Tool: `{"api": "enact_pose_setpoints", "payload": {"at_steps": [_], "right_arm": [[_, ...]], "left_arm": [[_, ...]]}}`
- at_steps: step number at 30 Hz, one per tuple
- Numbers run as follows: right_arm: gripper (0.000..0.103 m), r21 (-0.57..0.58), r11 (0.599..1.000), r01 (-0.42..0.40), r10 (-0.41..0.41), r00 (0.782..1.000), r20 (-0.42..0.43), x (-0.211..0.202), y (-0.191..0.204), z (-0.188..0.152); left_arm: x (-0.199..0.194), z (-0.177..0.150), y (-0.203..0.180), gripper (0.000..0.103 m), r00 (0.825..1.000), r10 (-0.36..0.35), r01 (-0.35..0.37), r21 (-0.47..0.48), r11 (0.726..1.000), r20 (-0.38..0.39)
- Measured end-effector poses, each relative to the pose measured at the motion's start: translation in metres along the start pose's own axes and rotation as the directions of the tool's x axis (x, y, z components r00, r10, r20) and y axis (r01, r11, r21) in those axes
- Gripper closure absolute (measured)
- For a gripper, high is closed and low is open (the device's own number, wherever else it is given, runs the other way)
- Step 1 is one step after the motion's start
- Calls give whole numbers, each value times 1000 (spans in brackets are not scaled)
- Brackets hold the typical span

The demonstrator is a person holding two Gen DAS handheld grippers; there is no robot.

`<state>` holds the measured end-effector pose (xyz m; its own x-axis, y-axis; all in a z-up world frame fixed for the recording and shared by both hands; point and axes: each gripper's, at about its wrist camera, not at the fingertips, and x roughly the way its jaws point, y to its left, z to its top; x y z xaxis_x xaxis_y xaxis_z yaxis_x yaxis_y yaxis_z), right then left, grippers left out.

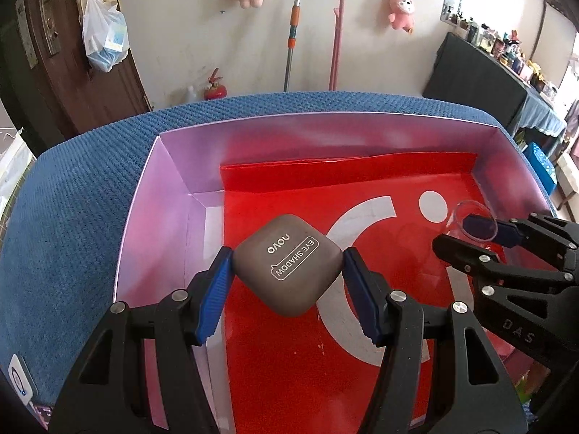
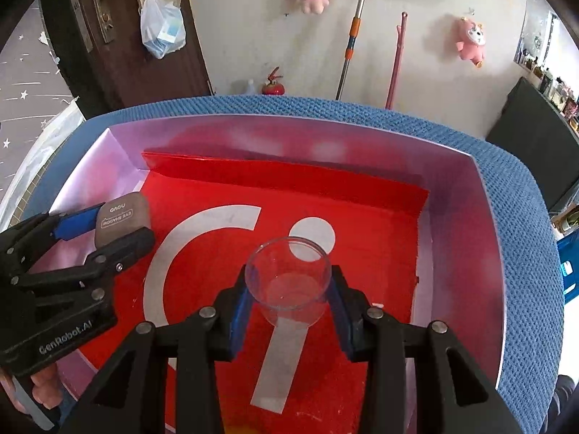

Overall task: Organize rigid objects
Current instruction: 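Carry the compact with the left gripper while the right gripper carries the cup into the pink box, then open the left gripper on the compact while the right gripper releases the cup in the box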

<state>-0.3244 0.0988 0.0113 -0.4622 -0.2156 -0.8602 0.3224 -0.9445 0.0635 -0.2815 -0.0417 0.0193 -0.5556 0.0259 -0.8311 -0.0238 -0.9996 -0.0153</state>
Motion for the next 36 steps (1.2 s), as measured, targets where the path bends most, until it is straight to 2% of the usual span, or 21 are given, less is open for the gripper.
{"api": "enact_pose_setpoints", "payload": {"at_steps": [6,16,29,36], "right_arm": [[58,1,1000,-30,30,998,-56,12,5,2],[56,-28,999,24,-26,998,-66,16,18,3],[55,5,1000,0,0,998,-60,16,21,7],[45,20,1000,-1,2,999,-51,11,16,4]], "left_arm": [[2,0,-2,44,1000,1,-1,9,1000,-11],[5,1,3,44,1000,-14,14,-8,1000,-25],[5,2,3,44,1000,-6,6,-2,1000,-19],[6,1,4,44,1000,-10,10,0,1000,-28]]}}
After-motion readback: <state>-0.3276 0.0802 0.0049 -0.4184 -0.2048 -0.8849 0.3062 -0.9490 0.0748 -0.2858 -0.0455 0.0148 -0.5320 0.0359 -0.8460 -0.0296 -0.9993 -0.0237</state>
